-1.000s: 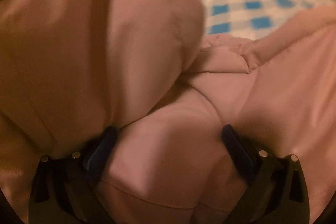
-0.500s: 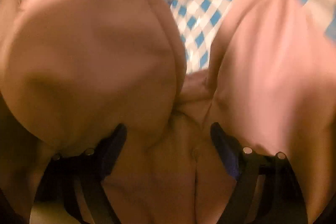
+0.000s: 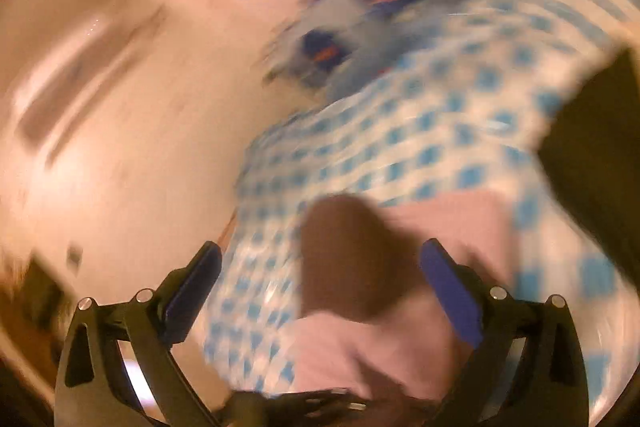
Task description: Fold large clothes
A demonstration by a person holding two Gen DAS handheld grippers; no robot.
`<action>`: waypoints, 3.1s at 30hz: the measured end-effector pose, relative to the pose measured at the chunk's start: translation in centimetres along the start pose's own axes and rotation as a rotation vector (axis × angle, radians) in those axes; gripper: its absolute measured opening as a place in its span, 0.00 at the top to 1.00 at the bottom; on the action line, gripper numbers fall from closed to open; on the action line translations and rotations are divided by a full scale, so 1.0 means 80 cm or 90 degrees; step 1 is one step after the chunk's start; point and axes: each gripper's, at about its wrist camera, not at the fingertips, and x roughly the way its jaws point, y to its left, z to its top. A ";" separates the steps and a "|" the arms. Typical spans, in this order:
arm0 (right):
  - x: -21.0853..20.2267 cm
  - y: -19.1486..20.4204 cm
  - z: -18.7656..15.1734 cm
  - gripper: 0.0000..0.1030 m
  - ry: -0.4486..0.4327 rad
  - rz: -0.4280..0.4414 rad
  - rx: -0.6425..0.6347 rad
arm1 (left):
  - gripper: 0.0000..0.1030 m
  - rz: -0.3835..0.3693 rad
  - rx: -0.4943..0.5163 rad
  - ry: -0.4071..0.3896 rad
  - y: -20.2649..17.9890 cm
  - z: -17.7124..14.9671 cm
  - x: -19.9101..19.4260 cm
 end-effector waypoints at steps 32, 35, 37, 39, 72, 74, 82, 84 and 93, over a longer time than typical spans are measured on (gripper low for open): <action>0.068 -0.065 -0.104 0.07 -0.057 -0.206 -0.102 | 0.31 0.084 -0.413 -0.126 0.223 -0.019 -0.036; 0.058 -0.019 -0.132 0.07 -0.026 -0.292 -0.191 | 0.30 0.094 -0.421 -0.124 0.228 -0.019 -0.050; 0.081 -0.020 -0.157 0.07 0.039 -0.364 -0.240 | 0.30 0.094 -0.445 -0.136 0.221 -0.018 -0.069; 0.099 -0.050 -0.184 0.07 0.072 -0.376 -0.227 | 0.30 0.079 -0.456 -0.154 0.209 -0.019 -0.083; 0.236 -0.190 -0.066 0.07 0.123 -0.163 0.015 | 0.15 0.155 -0.318 -0.115 0.165 -0.029 -0.020; 0.232 -0.183 -0.065 0.07 0.124 -0.167 0.001 | 0.13 0.179 -0.294 -0.099 0.155 -0.025 -0.015; 0.095 -0.047 -0.077 0.07 -0.022 -0.273 -0.098 | 0.12 0.196 -0.296 -0.091 0.153 -0.023 -0.048; 0.065 -0.025 -0.115 0.07 -0.023 -0.350 -0.133 | 0.12 0.185 -0.303 -0.095 0.152 -0.026 -0.060; 0.076 -0.125 -0.210 0.07 0.072 -0.386 -0.050 | 0.11 0.214 -0.258 -0.066 0.118 -0.029 -0.055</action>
